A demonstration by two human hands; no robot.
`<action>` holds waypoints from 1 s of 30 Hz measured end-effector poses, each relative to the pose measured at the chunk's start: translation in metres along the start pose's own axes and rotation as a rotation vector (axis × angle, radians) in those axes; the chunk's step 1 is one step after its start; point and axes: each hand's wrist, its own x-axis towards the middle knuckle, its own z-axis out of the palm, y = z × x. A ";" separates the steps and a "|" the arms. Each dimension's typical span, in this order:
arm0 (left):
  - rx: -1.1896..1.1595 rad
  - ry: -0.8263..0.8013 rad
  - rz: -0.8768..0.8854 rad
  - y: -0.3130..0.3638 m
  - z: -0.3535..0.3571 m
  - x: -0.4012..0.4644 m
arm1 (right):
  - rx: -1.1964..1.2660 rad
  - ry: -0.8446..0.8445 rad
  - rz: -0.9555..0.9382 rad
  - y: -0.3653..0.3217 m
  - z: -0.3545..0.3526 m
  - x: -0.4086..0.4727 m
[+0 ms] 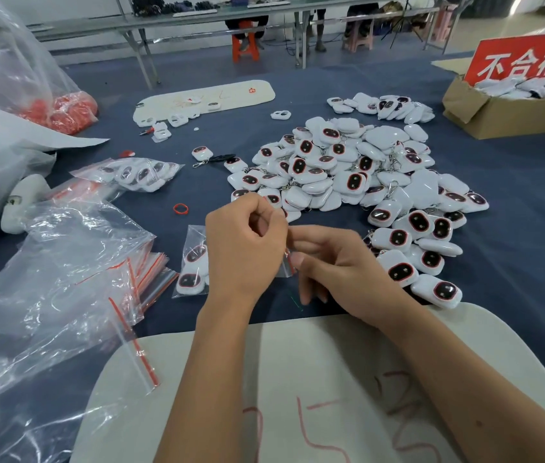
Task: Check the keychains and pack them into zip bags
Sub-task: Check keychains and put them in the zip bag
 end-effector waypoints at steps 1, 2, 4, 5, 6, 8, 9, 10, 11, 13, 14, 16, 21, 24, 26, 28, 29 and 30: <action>-0.001 -0.012 0.004 0.001 0.000 -0.001 | -0.052 -0.060 0.021 0.000 0.001 0.000; -0.003 -0.028 0.009 0.001 0.001 -0.002 | -0.128 -0.104 0.052 0.000 0.003 0.001; -0.021 -0.039 0.005 0.003 0.001 -0.003 | -0.271 -0.132 0.091 0.000 0.006 0.001; -0.037 -0.026 -0.005 0.003 0.001 -0.003 | -0.307 -0.111 0.079 0.000 0.008 0.000; -0.053 -0.004 -0.017 0.003 0.000 -0.002 | -0.330 -0.056 0.050 0.001 0.010 -0.001; -0.070 0.037 -0.032 0.003 0.000 0.000 | -0.380 0.131 -0.009 0.003 0.011 -0.001; -0.068 0.047 -0.035 0.002 0.000 0.000 | -0.412 0.193 -0.031 0.003 0.010 0.000; -0.064 0.051 -0.037 0.003 0.001 -0.001 | -0.445 0.195 -0.049 0.003 0.009 0.000; -0.057 0.047 -0.037 0.003 0.003 -0.002 | -0.487 0.131 -0.059 0.003 0.008 0.001; -0.028 0.026 -0.031 0.004 0.008 -0.004 | -0.594 -0.017 -0.068 0.000 0.010 0.001; -0.009 0.019 -0.028 0.004 0.010 -0.005 | -0.602 -0.021 -0.072 0.000 0.011 0.001; 0.022 0.030 -0.044 0.003 0.016 -0.006 | -0.520 0.102 -0.083 -0.002 0.013 0.000; 0.144 -0.018 -0.087 0.006 0.034 -0.012 | -0.891 0.773 -0.004 -0.002 0.002 -0.001; 0.127 -0.123 -0.081 0.010 0.047 -0.018 | -1.196 0.740 0.293 -0.002 -0.009 0.000; 0.127 -0.200 -0.116 0.006 0.052 -0.020 | -1.284 0.628 0.470 -0.003 -0.010 0.001; 0.156 -0.281 -0.152 0.000 0.053 -0.021 | -1.246 0.582 0.487 -0.003 -0.008 0.002; 0.160 -0.306 -0.167 -0.002 0.053 -0.021 | -1.211 0.582 0.448 -0.003 -0.008 0.002; 0.146 -0.310 -0.182 -0.003 0.052 -0.021 | -1.176 0.584 0.394 -0.002 -0.008 0.002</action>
